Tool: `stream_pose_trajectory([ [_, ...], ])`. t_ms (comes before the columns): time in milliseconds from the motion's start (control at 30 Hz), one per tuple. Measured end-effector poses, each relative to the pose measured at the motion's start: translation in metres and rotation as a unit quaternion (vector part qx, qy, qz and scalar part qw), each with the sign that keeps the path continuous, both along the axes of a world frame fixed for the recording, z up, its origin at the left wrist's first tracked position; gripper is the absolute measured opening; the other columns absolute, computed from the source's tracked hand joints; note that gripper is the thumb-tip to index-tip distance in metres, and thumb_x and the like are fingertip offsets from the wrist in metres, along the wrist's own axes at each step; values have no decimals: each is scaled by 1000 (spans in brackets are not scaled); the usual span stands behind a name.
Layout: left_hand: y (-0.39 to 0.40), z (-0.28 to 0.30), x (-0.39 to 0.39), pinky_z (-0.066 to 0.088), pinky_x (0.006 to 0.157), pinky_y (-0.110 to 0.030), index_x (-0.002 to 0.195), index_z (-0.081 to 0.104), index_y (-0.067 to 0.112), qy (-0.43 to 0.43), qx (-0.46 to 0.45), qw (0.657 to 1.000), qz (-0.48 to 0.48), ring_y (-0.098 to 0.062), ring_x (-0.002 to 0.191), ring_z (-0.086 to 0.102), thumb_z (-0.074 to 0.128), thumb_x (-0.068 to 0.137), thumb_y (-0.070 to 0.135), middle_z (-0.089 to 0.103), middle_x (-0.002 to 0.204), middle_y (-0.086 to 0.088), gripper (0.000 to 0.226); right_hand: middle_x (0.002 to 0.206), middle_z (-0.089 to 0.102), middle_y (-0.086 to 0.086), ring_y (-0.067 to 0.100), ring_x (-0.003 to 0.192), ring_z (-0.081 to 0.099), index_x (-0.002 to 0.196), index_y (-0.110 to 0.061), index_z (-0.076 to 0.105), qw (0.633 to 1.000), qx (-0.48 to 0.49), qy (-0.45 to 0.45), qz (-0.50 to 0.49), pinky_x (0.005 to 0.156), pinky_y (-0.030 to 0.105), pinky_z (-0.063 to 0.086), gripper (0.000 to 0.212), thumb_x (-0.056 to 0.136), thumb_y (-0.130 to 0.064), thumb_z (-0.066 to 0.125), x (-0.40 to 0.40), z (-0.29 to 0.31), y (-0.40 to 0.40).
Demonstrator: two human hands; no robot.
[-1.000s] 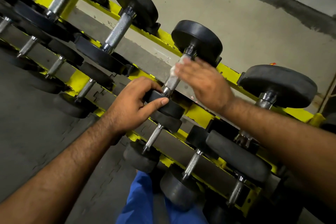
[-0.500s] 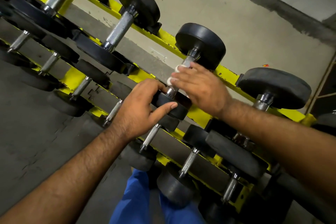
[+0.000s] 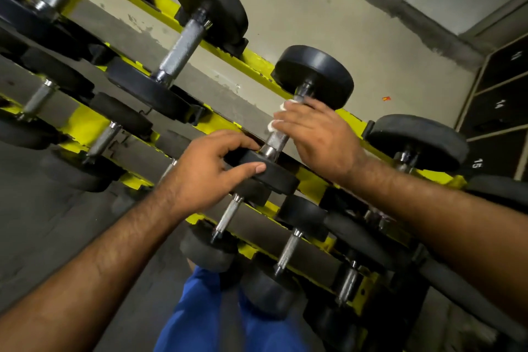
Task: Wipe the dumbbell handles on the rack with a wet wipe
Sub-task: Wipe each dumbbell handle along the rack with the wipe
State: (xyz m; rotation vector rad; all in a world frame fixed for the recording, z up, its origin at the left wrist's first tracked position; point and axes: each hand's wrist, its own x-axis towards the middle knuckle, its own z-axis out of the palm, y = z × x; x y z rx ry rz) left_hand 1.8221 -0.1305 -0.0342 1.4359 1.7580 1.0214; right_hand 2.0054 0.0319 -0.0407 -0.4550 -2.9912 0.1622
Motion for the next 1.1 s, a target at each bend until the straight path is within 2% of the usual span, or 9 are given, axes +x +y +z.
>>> stream_pose_trajectory([
  [133,3,-2,2,49,83,-26,105,70,22,11,-32,999,-16,-6,95,58,60,76,60,65,98,11,49,126,66,11,30,129,54,119,-7,68,996,6,-39,-84,116,39,29,42,88,-10,41,-12,9,2],
  [367,-1,3,13,49,88,-35,110,67,17,16,-73,997,-3,-17,99,56,60,77,55,59,105,2,51,115,70,13,33,118,60,110,-5,71,989,15,-128,-70,109,45,40,37,84,-11,46,-25,30,-3],
  [467,0,5,15,49,90,-41,108,65,17,22,-82,996,-14,-21,102,55,56,78,60,58,106,0,53,120,69,10,29,122,58,116,-8,70,988,-2,-149,-32,112,43,37,34,89,-11,51,-20,27,-2],
  [600,0,5,18,49,88,-44,106,65,15,33,-78,996,-11,-24,102,55,66,84,50,58,106,-3,42,128,65,12,31,129,53,122,-7,67,984,5,-160,-76,115,45,35,36,91,-16,51,-21,29,-2],
  [700,1,6,18,48,89,-40,106,65,14,39,-78,996,-14,-25,103,55,63,84,53,57,107,-3,44,123,67,5,27,127,54,119,-12,68,984,-21,-179,-3,116,40,27,37,90,-26,50,-21,29,-11],
  [833,1,8,18,46,84,-36,105,64,13,38,-83,996,-18,-22,100,52,59,80,54,55,104,-2,48,126,65,11,30,128,53,121,-8,67,983,-5,-159,-90,114,41,33,37,91,-21,51,-25,38,3],
  [933,2,9,19,43,85,-31,108,64,14,36,-83,996,-18,-20,102,51,65,82,51,55,107,-2,46,123,67,8,28,125,55,120,-10,68,980,-55,-190,1,117,40,26,41,89,-29,49,-25,30,-13],
  [1000,1,10,21,43,83,-30,109,63,13,41,-85,995,-17,-19,102,50,69,82,48,54,107,-2,44,122,68,6,26,123,58,119,-12,70,979,-60,-196,18,114,43,34,39,90,-24,47,-25,38,1],
  [1100,0,10,22,46,79,-34,106,64,12,48,-76,996,-6,-21,100,51,70,81,46,55,103,-3,42,117,70,9,27,117,61,115,-8,72,987,-35,-153,-42,103,45,47,32,94,-14,48,-30,44,16],
])
